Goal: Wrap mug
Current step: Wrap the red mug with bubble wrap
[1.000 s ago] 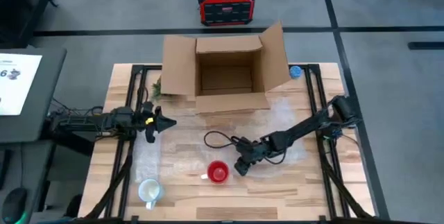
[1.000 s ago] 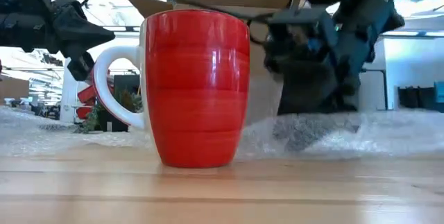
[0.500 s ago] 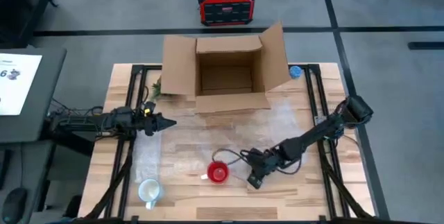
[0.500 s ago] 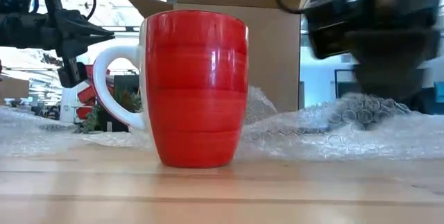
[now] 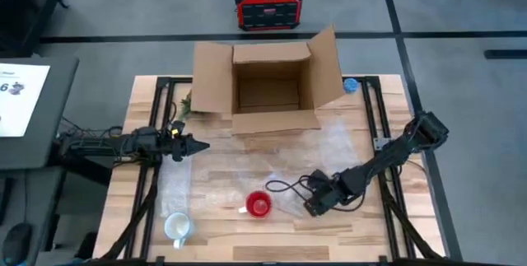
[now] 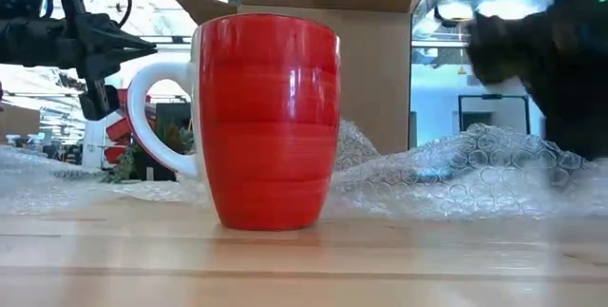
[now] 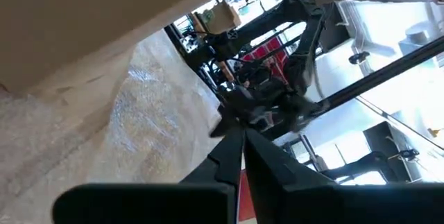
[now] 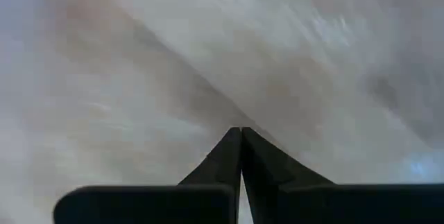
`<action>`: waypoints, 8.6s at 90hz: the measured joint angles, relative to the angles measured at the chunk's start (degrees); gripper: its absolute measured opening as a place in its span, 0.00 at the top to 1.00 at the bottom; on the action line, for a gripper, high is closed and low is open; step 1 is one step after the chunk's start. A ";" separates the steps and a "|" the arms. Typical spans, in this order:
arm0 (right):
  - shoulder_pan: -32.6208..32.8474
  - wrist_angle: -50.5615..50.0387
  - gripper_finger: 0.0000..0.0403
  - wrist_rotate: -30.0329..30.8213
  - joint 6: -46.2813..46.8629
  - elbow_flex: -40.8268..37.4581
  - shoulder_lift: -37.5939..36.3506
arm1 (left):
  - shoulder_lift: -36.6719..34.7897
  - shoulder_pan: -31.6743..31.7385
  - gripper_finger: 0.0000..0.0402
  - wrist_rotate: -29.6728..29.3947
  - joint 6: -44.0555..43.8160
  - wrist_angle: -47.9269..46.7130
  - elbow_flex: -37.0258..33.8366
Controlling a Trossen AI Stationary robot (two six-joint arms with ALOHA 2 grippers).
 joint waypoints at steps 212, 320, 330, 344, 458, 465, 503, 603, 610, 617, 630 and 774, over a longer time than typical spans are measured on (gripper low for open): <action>-12.21 -5.99 0.66 -6.82 -52.78 17.95 -2.12 | 0.00 -0.04 1.00 2.47 1.95 -0.82 0.00; 2.82 -1.80 0.99 -25.01 -33.72 26.18 10.86 | 0.01 -0.07 1.00 2.47 3.60 -0.80 0.00; 5.81 4.13 0.96 -19.78 -25.24 24.64 11.45 | 0.00 -0.05 1.00 2.47 4.49 -0.79 0.00; 5.79 12.03 0.83 -20.53 -19.12 24.21 15.43 | 0.00 -0.06 1.00 2.47 5.10 -0.78 0.00; -8.97 -6.31 0.55 -11.94 -78.34 47.82 26.13 | 0.02 -0.07 1.00 2.52 2.86 -0.77 0.00; -9.02 -6.23 0.65 -10.81 -76.37 47.81 26.77 | 0.00 -0.07 1.00 2.52 1.82 -0.76 0.00; -12.32 -20.81 0.98 -6.67 -59.00 59.84 20.73 | 0.00 -0.18 1.00 3.09 -1.82 -0.40 0.44; -8.08 -13.69 1.00 -13.24 -32.90 35.95 16.94 | 0.00 -0.59 1.00 3.94 -2.69 -5.35 2.67; -9.12 -11.50 1.00 -11.85 -32.78 35.96 17.95 | 0.00 -0.59 1.00 3.94 -2.80 -5.34 2.67; -10.79 -7.84 1.00 -10.94 -32.44 36.05 18.80 | 0.00 -0.59 1.00 3.89 -2.88 -5.46 2.67; -13.63 -3.46 1.00 -8.97 -32.89 37.37 19.15 | 0.00 -0.59 1.00 3.85 -2.90 -5.60 2.69; -12.54 -40.92 0.51 -12.06 -33.24 50.12 6.82 | 0.00 -0.70 1.00 3.30 -3.10 -6.34 2.80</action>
